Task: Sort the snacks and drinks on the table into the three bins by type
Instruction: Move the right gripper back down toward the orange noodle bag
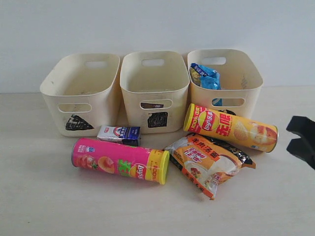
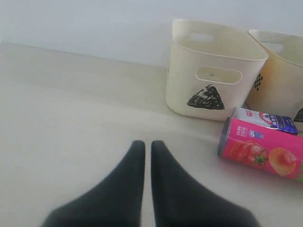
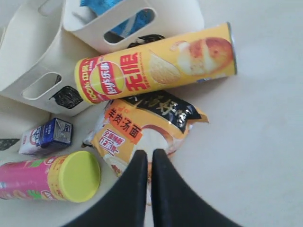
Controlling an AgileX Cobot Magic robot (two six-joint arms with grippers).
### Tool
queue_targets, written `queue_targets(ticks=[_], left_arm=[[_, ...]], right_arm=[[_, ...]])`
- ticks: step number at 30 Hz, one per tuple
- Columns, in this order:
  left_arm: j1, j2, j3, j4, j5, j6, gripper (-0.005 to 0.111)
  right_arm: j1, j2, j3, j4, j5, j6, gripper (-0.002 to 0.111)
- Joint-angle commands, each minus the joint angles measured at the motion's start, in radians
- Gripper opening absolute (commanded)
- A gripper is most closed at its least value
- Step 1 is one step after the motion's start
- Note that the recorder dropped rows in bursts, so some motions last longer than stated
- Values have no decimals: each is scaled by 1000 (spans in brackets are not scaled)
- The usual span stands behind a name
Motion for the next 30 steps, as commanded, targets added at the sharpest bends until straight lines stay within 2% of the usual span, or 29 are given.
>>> queue_targets(ticks=[1, 7, 12, 16, 19, 22, 24, 26, 30], left_arm=[[-3, -4, 4, -8, -6, 1, 4], [-3, -4, 4, -8, -6, 1, 4], [-3, -4, 4, -8, -6, 1, 4], [-3, -4, 4, -8, -6, 1, 4], [-3, -4, 4, -8, -6, 1, 4], [-3, -4, 4, -8, -6, 1, 4], [-3, -4, 4, -8, -6, 1, 4], [-3, -4, 4, -8, -6, 1, 4], [-3, -4, 4, -8, -6, 1, 4]], right_arm=[[25, -8, 52, 103, -83, 30, 0], [132, -8, 61, 103, -233, 173, 0], [229, -6, 61, 51, -439, 336, 0], [256, 30, 66, 0, -462, 414, 0], [267, 107, 115, -123, -534, 678, 0], [274, 220, 188, -335, -751, 1014, 0], [274, 300, 226, -420, -882, 1151, 0], [274, 413, 236, -511, -930, 1291, 0], [274, 533, 236, -558, -980, 1375, 0]])
